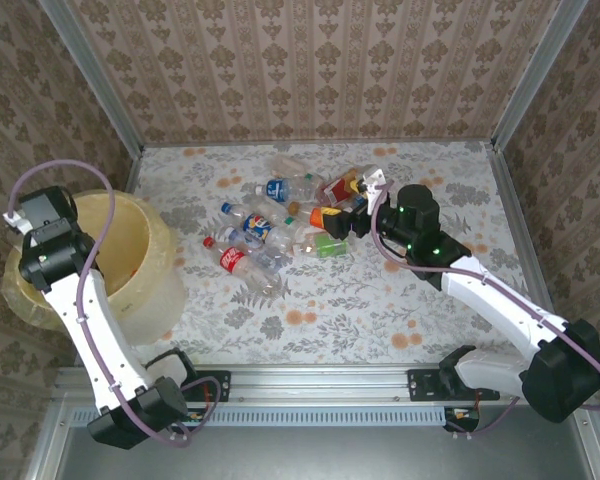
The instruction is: Put the plastic bottles in the bin
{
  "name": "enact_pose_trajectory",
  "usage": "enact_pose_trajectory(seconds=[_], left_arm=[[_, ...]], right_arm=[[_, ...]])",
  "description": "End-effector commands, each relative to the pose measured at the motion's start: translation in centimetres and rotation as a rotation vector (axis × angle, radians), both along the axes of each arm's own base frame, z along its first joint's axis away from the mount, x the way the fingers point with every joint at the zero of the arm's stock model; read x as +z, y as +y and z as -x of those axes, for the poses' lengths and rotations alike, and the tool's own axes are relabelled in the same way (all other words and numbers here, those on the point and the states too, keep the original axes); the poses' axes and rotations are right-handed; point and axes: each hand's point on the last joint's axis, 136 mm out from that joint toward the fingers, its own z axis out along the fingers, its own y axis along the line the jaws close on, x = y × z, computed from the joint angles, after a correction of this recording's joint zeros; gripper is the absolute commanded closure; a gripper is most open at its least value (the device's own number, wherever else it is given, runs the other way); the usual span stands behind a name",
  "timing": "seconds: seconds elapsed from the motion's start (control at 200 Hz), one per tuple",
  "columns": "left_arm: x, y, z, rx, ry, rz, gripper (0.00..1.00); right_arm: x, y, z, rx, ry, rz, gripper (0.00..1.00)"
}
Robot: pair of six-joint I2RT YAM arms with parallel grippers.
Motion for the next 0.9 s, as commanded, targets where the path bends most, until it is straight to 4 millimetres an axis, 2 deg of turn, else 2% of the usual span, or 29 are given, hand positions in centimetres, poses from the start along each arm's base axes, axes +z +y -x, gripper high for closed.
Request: enact_pose_trajectory(seconds=[0.0,0.16,0.23,0.53,0.74,0.895], left_arm=[[-1.3,0.4,0.8,0.054,0.016,0.024,0.67],[-2.6,1.1,0.4,0.088,0.041,0.044,0.65],[-2.8,1.9,0.7,0.127,0.072,0.021,0.53],[-2.2,1.4,-0.5,0.086,0.055,0.034,0.28],[-1.2,0.4,-1.4,0.031,0.025,0.038,0.25],[-0.1,-1.8,-3.3,-0.082,-0.011,0.038,0.23]], right_arm=[[1.4,0.1,-0.5,0.000,-0.029,0.013,0.00],[1.3,0.2,-0.7,0.002,-0.020,0.013,0.00],[1.2,0.2,-0.6,0.000,-0.017,0.012,0.00],[1.2,-0.3,-0.5,-0.021,-0.016,0.013,0.00],[0.9,-0.5,-0.7,-0.041,-0.007,0.011,0.00],[0.0,-1.4,-1.9,-0.124,0.029,0.015,0.00]])
